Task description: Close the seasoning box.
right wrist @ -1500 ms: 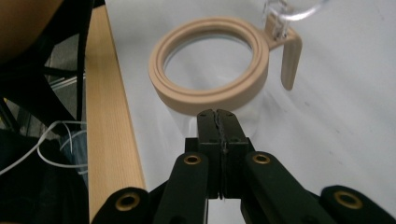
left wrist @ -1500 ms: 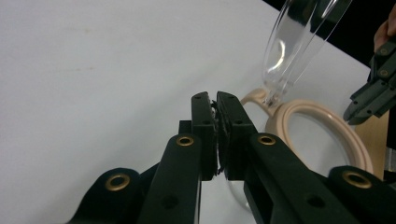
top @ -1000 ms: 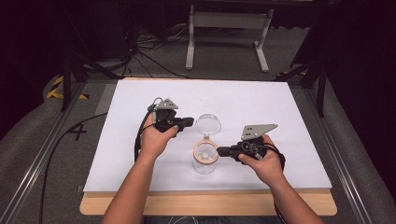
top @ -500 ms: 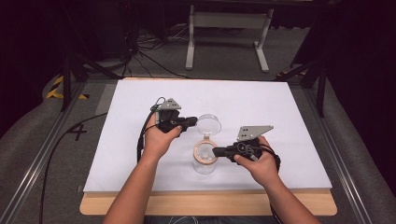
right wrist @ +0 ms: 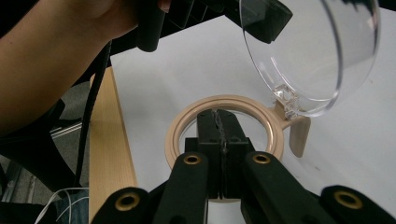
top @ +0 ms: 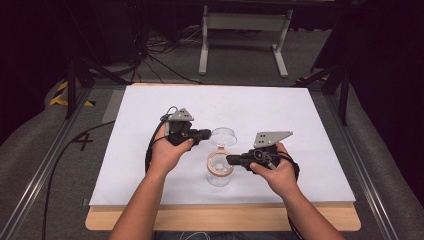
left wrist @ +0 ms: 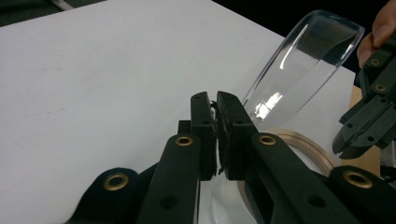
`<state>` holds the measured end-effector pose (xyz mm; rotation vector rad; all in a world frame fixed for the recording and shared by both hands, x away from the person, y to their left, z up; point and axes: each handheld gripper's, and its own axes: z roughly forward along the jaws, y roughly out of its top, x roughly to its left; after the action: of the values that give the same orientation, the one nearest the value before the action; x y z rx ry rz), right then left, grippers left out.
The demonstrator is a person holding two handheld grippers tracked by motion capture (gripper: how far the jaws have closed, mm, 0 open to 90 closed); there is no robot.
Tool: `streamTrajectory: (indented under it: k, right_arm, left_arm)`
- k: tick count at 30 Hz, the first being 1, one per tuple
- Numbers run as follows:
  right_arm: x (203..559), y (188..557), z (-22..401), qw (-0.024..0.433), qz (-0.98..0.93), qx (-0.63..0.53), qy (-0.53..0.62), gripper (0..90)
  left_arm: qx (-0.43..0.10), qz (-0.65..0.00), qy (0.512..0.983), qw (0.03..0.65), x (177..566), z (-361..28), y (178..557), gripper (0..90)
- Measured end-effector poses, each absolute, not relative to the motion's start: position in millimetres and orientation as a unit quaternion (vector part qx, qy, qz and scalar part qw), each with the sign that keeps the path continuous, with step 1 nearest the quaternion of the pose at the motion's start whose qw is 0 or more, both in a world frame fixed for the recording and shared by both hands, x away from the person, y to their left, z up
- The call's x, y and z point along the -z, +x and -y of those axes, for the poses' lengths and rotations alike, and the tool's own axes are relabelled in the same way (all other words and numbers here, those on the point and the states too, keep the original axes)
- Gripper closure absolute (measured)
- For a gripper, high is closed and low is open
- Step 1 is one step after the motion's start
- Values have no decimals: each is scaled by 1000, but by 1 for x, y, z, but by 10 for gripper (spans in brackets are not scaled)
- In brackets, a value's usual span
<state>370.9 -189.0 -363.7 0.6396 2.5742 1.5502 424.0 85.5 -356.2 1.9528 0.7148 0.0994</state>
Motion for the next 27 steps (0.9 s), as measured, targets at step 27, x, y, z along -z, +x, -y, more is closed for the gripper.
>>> streamTrajectory:
  k: [27]
  right_arm:
    - [360, 367, 199, 14, -853, -481, 205, 900]
  left_arm:
    - [-4, -279, 854, 439, 342, -97, 410, 815]
